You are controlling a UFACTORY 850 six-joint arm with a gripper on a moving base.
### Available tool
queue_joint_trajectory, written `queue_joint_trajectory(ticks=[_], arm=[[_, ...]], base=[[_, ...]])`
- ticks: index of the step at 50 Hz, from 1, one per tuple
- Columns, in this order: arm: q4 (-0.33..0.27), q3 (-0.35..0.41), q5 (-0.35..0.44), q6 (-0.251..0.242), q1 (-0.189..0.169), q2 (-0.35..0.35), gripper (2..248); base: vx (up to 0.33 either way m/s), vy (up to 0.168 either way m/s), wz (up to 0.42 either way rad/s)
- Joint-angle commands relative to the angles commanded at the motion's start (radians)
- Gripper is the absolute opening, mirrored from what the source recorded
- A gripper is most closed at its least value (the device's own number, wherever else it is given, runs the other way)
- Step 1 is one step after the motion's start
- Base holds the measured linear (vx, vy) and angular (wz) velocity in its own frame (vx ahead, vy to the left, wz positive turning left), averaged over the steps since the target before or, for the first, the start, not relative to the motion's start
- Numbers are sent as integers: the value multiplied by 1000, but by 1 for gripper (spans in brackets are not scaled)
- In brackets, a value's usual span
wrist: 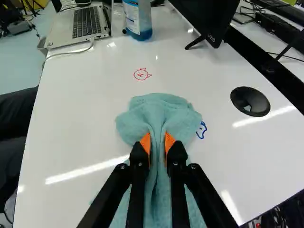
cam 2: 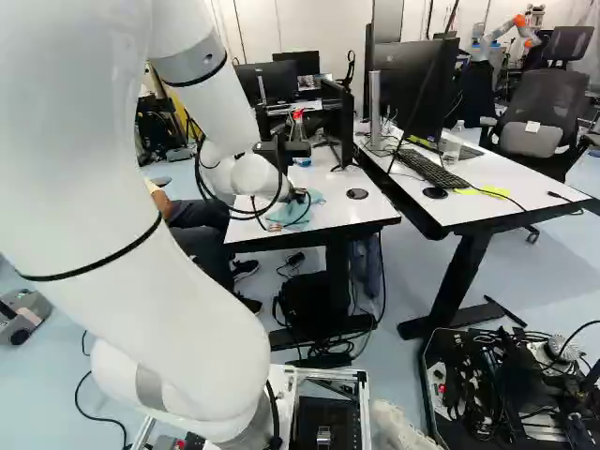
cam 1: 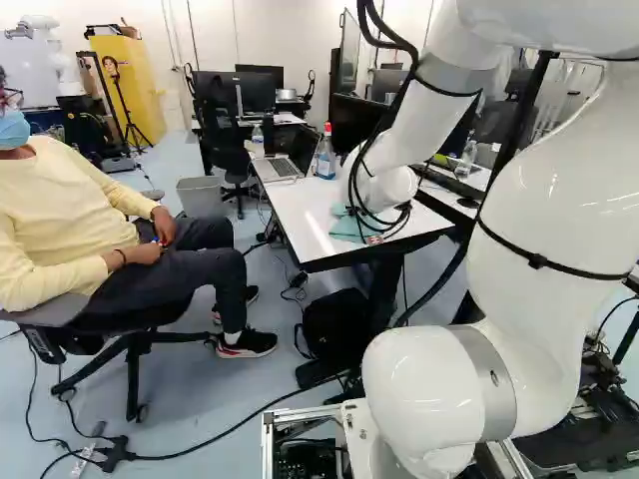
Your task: Clean the table with the green towel
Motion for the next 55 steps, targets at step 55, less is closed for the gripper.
queue_joint_trajectory(ticks=[55], arm=[[0,30,-26,0,-54,29,54]], base=[[0,0,0]])
